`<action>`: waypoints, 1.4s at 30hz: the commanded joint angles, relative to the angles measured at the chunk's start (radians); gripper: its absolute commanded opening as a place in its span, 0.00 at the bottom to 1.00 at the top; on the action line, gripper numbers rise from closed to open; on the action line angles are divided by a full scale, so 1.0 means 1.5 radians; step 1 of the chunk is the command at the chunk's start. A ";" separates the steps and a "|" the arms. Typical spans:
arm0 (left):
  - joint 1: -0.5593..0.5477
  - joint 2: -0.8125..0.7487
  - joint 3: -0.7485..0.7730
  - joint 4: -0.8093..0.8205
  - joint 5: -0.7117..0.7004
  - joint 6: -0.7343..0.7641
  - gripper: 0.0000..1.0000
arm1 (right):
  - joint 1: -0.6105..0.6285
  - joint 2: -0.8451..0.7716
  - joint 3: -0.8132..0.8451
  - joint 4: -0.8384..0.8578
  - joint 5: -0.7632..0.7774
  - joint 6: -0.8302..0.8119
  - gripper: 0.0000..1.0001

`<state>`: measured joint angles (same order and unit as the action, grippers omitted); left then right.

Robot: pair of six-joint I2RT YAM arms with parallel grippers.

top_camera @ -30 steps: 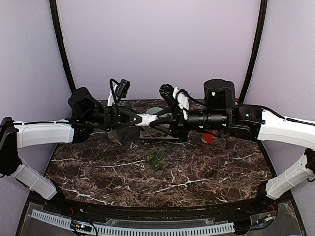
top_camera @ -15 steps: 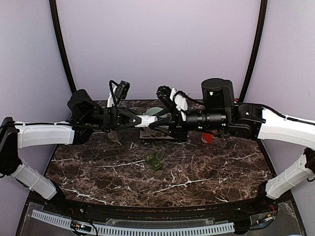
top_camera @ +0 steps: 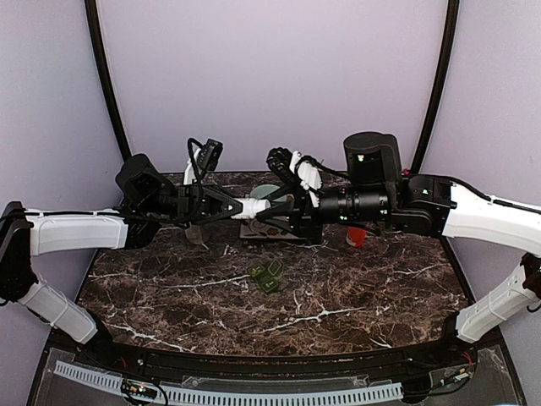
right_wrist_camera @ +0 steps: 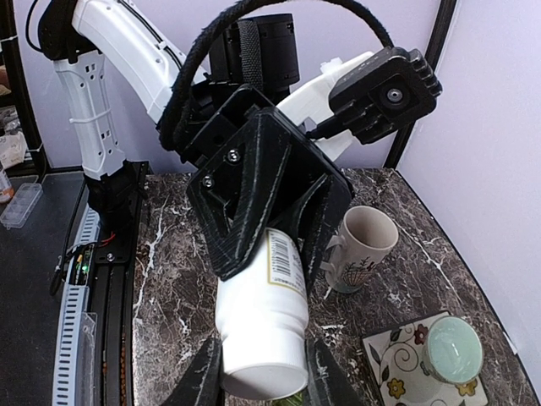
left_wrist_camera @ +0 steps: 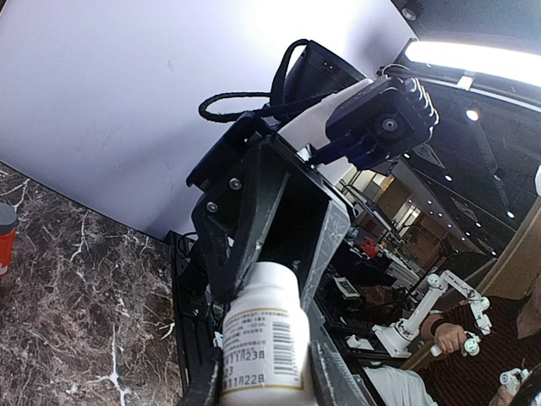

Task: Sort the pills into containers
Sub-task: Unscrew the lid of the pill bottle.

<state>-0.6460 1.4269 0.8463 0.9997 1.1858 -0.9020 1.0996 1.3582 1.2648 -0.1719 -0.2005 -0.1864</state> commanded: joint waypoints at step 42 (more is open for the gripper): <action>-0.004 -0.014 0.017 0.037 0.032 0.001 0.00 | -0.004 0.000 -0.012 0.010 0.045 0.012 0.58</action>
<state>-0.6460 1.4269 0.8467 1.0233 1.1976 -0.9051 1.0996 1.3632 1.2598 -0.1875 -0.1516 -0.1802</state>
